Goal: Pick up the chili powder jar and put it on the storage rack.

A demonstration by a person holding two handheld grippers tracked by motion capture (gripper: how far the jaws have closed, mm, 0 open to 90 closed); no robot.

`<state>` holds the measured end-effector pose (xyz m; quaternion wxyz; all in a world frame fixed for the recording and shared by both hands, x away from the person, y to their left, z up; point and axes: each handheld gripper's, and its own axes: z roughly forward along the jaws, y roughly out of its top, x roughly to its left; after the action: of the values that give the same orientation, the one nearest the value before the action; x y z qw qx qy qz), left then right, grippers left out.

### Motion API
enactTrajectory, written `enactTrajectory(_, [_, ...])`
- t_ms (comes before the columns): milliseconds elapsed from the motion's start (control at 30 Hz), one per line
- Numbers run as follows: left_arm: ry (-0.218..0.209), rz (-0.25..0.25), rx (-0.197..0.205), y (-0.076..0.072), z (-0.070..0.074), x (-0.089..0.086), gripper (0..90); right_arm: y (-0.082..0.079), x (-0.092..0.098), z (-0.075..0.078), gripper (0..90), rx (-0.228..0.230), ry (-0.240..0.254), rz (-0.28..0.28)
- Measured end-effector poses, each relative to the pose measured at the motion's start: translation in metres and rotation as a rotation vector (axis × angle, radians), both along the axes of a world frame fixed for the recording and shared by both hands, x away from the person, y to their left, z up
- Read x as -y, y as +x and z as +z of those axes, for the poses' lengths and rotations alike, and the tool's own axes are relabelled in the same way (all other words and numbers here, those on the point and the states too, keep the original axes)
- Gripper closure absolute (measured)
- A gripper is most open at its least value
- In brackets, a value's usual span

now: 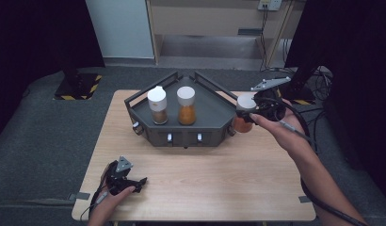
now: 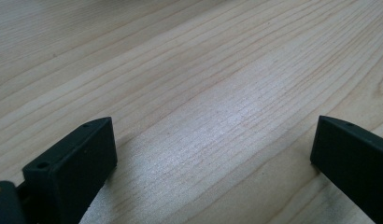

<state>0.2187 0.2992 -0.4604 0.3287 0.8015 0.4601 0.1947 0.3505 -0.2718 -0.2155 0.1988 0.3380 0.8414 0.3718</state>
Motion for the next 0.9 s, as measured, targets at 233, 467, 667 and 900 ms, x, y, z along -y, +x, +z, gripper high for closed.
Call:
enactTrajectory(233, [0.000, -0.002, 0.001, 0.000, 0.000, 0.000, 0.0, 0.006, -0.008, 0.003, 34.0, 0.001, 0.005, 0.002])
enactTrajectory(467, [0.000, -0.003, 0.000, 0.000, 0.000, 0.000, 0.0, 0.011, -0.016, 0.006, 34.1, 0.005, 0.006, 0.009])
enactTrajectory(667, [0.000, -0.003, 0.001, 0.000, 0.000, 0.000, 0.0, 0.017, -0.021, 0.006, 34.0, -0.001, 0.007, 0.005])
enactTrajectory(900, [0.000, -0.004, 0.000, 0.000, 0.000, 0.000, 0.0, 0.024, -0.026, 0.003, 34.0, -0.005, 0.012, -0.001])
